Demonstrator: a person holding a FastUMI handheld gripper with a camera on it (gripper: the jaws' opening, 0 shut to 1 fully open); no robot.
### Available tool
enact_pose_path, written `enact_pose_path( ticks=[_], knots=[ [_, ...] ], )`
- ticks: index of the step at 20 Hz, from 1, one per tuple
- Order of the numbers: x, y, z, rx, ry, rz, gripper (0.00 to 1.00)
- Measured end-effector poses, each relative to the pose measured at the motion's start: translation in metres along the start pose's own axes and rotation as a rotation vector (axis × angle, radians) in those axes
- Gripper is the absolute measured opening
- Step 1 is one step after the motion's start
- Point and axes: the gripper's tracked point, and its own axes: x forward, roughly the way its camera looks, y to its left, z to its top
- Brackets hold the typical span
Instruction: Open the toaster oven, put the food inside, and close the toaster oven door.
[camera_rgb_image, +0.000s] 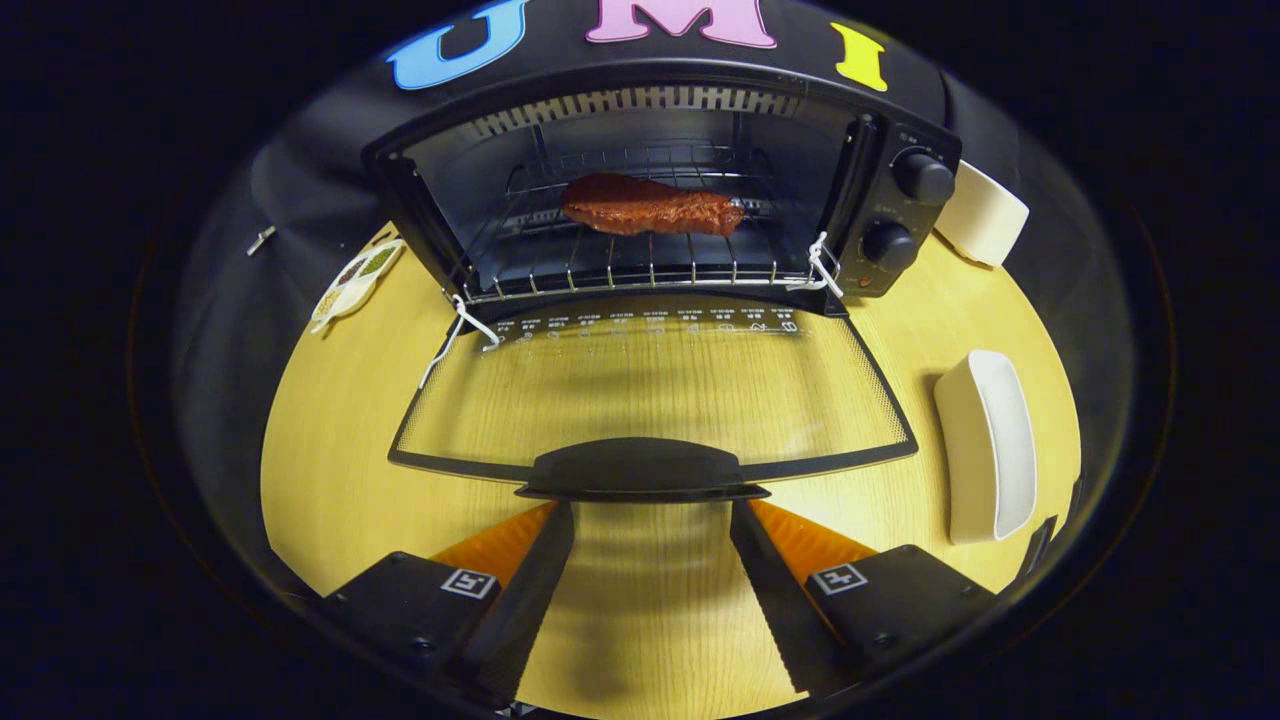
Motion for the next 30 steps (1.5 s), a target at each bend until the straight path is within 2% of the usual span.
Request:
enact_pose_path(
  ticks=[9,20,24,30],
  knots=[
    [-0.042,0.004,0.028,0.017,-0.129,0.056,0.98],
    [-0.122,-0.006,0.123,-0.034,-0.435,0.044,0.99],
    [-0.135,-0.014,0.123,-0.055,-0.458,0.039,0.99],
    [-0.199,-0.031,0.144,-0.083,-0.597,0.039,0.99]
  ],
)
